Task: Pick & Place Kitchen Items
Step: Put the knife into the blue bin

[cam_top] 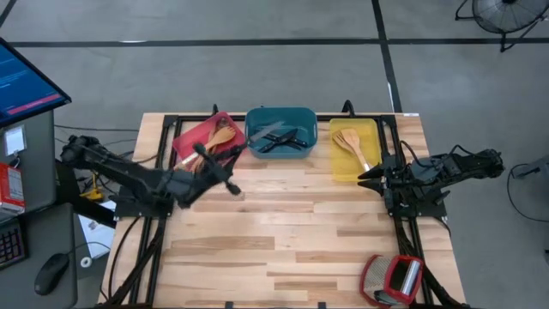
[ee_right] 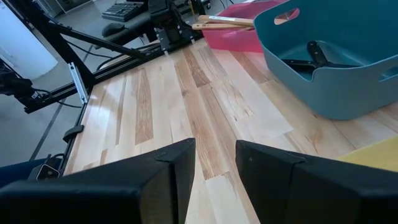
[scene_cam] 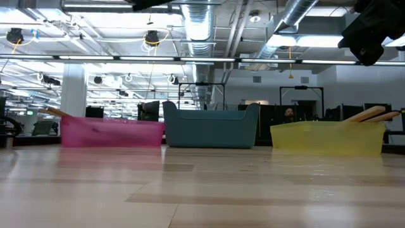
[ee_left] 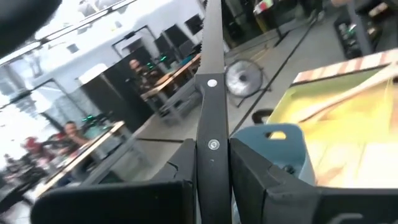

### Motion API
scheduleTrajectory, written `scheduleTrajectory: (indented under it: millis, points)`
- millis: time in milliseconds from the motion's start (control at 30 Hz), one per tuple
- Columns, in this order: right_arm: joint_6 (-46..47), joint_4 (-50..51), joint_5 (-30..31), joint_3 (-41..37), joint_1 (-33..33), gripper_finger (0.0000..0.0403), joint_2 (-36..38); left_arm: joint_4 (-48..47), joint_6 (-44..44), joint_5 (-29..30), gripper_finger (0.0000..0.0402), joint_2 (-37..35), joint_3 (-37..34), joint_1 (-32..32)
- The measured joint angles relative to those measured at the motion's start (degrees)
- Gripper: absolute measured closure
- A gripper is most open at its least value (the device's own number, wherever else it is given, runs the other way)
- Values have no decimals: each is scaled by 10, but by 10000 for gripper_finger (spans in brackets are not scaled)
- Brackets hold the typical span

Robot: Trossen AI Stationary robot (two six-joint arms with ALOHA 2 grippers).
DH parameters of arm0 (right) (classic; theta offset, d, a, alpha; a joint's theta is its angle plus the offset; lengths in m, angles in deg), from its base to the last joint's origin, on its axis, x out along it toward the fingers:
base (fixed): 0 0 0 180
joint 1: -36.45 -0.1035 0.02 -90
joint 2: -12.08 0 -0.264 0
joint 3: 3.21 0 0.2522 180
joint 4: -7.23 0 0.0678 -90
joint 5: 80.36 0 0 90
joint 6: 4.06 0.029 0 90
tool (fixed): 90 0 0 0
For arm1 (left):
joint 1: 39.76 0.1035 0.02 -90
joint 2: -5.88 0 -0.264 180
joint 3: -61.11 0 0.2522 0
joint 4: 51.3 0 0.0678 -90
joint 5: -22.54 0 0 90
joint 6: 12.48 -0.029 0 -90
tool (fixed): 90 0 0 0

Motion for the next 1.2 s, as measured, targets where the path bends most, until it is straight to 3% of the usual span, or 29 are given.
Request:
scheduleTrajectory:
  millis: [267,400,533,767,1200]
  points:
    - [0,1,0,0,0,277,0,-11,17,-273,352,-24,0,199]
    - [0,1,0,0,0,277,0,-95,78,-423,352,-7,21,307]
    - [-1,2,0,0,0,277,0,-155,121,-525,355,35,35,391]
    - [-4,3,18,0,0,277,0,-192,119,-626,354,113,53,459]
    - [-6,4,37,0,0,277,0,-197,107,-681,353,235,94,468]
